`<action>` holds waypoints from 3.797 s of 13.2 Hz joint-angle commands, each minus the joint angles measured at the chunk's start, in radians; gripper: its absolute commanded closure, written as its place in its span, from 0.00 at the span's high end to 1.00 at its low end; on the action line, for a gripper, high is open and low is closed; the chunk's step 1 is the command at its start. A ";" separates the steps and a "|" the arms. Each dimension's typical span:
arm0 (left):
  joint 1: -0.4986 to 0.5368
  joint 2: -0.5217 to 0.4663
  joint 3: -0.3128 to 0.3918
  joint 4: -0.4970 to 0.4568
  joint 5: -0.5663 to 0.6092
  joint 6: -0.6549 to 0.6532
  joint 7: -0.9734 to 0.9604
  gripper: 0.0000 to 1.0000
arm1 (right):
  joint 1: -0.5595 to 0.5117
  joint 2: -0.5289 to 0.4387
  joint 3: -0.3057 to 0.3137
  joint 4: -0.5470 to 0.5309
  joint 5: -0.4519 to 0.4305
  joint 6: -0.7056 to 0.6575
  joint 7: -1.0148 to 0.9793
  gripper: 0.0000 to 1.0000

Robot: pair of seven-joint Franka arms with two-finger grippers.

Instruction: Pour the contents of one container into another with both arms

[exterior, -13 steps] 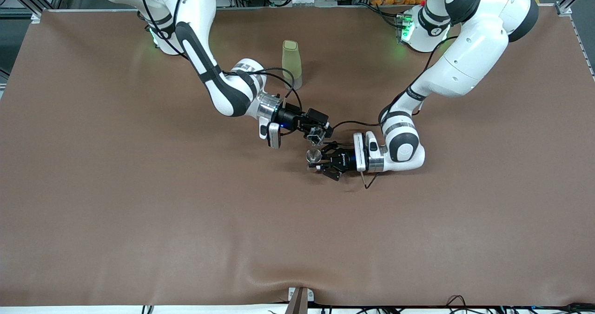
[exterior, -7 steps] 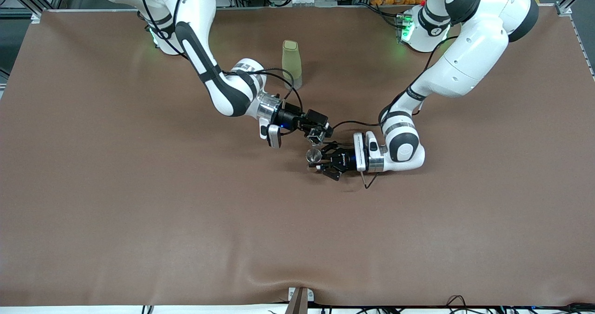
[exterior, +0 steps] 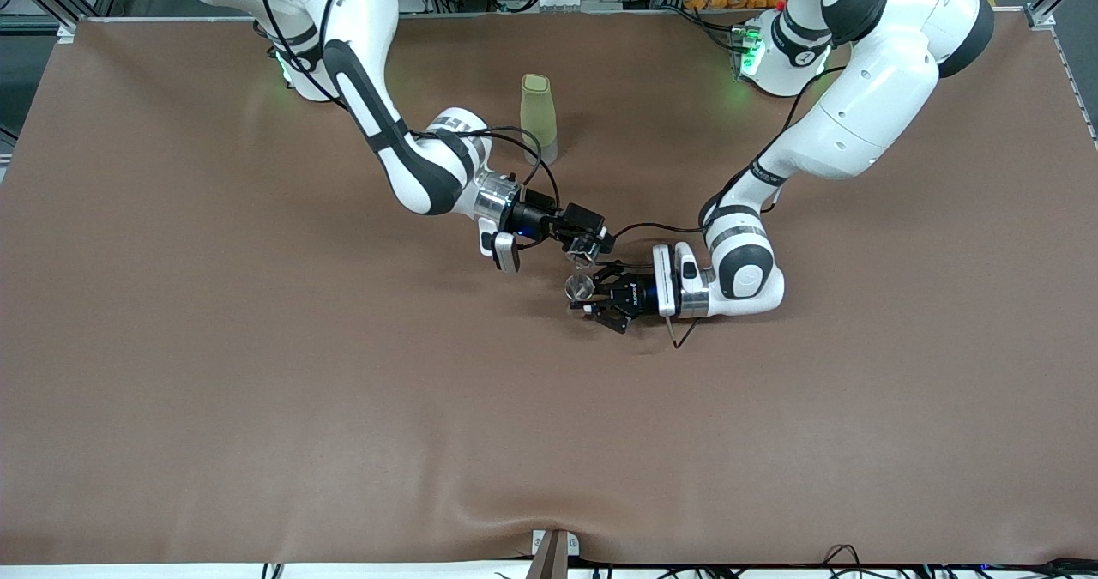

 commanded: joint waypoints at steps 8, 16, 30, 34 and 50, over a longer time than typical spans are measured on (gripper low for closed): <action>0.044 -0.025 -0.003 -0.019 -0.015 -0.068 0.014 0.00 | -0.014 -0.131 0.028 0.003 0.172 0.124 -0.958 0.00; 0.234 -0.041 -0.003 -0.020 0.258 -0.231 -0.105 0.00 | -0.240 -0.254 0.066 -0.088 -0.151 0.147 -1.265 0.00; 0.696 -0.031 0.002 0.065 0.878 -0.507 -0.300 0.00 | -0.831 -0.258 -0.106 -0.250 -1.219 -0.678 -1.049 0.00; 0.750 -0.007 0.043 0.087 0.926 -0.507 -0.297 0.00 | -0.834 -0.256 -0.300 -0.247 -1.414 -0.851 -1.051 0.00; 0.765 0.107 0.080 0.136 0.884 -0.542 -0.233 0.00 | -0.796 0.277 -0.269 -0.079 -1.310 -0.859 -1.564 0.00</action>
